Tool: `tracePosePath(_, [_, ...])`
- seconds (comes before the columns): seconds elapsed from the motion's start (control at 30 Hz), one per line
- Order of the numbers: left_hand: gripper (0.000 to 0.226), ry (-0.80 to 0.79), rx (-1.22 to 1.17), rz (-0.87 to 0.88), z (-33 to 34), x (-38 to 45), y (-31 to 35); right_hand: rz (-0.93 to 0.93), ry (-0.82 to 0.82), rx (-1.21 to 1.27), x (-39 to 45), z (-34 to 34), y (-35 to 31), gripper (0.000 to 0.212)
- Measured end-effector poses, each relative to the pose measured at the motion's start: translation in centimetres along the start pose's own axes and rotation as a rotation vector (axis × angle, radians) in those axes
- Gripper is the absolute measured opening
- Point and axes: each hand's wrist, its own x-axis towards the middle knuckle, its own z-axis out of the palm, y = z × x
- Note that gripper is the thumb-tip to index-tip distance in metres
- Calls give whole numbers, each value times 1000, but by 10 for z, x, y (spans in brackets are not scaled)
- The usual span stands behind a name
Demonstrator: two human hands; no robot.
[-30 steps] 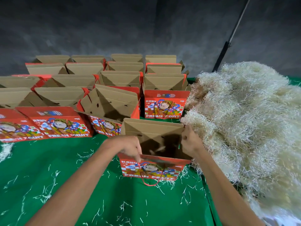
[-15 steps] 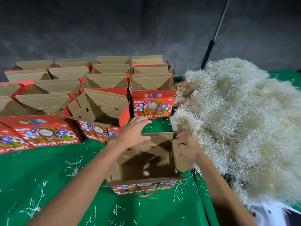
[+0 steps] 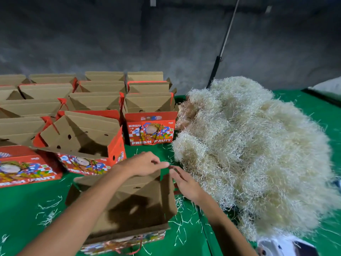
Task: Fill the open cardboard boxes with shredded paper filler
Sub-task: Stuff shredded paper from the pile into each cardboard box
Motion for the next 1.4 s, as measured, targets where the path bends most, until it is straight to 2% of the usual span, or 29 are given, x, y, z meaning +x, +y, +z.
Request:
tracePosePath(0.07, [71, -8, -95, 57, 2, 14, 13, -41, 91, -72, 6, -17, -6, 36])
tracePosePath(0.17, [45, 24, -78, 99, 3, 42, 33, -118, 179, -208, 21, -53, -10, 39])
tracePosePath(0.2, [43, 35, -77, 101, 5, 53, 38, -123, 183, -245, 27, -66, -11, 41])
tracePosePath(0.33, [54, 82, -100, 80, 13, 94, 56, -79, 292, -599, 65, -103, -2, 64])
tracePosePath(0.43, [66, 94, -3, 10, 21, 124, 65, -61, 329, -844, 104, -111, 15, 78])
tracePosePath(0.53, [71, 81, 74, -61, 29, 150, 70, 0, 263, -1029, 148, -116, 35, 91])
tracePosePath(0.7, [69, 65, 78, -120, 36, 176, 58, 51, 96, -1258, 204, -123, 61, 85])
tracePosePath(0.83, [69, 15, 79, -152, 44, 192, 37, 76, 39, -1282, 238, -127, 80, 107])
tracePosePath(0.9, [68, 3, 104, -178, 47, 202, 27, 90, -4, -1194, 250, -127, 90, 96])
tracePosePath(0.97, [62, 3, 78, -208, 49, 210, 18, 55, 4, -1118, 256, -127, 99, 72])
tracePosePath(1.07, [52, 30, -22, -259, 53, 219, 12, -53, 59, -1097, 259, -129, 105, 44])
tracePosePath(1.17, [52, 157, -211, -347, 55, 229, 15, -199, 140, -1020, 259, -132, 91, 35])
tracePosePath(1.3, [80, 201, -784, -552, 48, 239, 24, -476, 234, -894, 255, -130, 58, 36])
tracePosePath(1.4, [94, 146, -1342, -718, 35, 243, 25, -554, 280, -650, 246, -118, 30, 38])
